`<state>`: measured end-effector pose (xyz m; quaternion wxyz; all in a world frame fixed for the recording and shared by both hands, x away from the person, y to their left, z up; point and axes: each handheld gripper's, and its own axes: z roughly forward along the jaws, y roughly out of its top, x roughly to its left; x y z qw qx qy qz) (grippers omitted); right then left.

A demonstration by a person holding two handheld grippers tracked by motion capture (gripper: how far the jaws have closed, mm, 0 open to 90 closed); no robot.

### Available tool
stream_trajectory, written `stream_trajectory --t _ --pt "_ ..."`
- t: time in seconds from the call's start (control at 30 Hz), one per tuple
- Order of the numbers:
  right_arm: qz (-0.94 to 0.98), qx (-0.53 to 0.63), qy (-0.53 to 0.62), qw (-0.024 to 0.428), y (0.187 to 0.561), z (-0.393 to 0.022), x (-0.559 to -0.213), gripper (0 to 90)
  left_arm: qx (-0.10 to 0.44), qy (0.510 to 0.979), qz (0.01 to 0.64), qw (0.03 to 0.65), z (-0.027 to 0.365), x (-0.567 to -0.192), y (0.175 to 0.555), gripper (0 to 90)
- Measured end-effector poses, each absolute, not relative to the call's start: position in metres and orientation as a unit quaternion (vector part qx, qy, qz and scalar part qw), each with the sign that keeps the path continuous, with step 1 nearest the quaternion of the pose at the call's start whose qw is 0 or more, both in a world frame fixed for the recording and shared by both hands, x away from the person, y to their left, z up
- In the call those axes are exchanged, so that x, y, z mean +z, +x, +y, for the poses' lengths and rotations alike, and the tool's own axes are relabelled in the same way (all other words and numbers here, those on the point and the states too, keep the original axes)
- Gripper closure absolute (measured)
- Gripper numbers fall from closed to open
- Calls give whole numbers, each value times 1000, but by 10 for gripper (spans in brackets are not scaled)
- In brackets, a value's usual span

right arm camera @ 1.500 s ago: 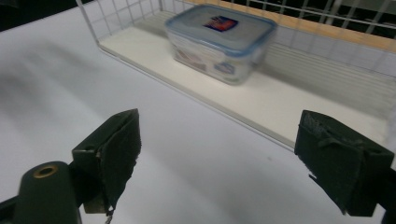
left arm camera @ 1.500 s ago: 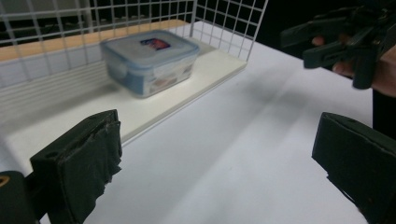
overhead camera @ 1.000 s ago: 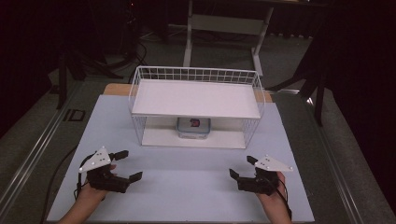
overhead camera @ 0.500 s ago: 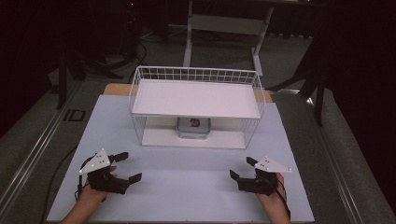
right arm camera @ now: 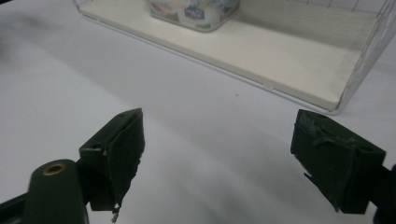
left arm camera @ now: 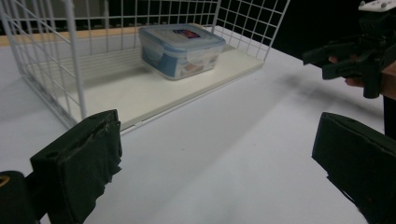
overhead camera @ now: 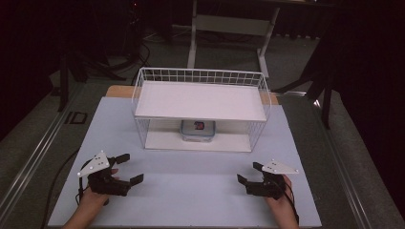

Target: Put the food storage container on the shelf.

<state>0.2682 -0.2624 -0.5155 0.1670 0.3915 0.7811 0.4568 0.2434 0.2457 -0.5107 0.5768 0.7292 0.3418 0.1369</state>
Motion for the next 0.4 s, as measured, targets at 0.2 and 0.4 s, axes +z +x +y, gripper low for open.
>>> stream_trajectory --t 0.2,0.4 --pt "784 453 391 164 269 -263 -517 176 142 730 347 571 250 -511 244 24" --pt "785 453 389 162 270 -263 -517 178 140 731 347 571 250 -511 244 24"
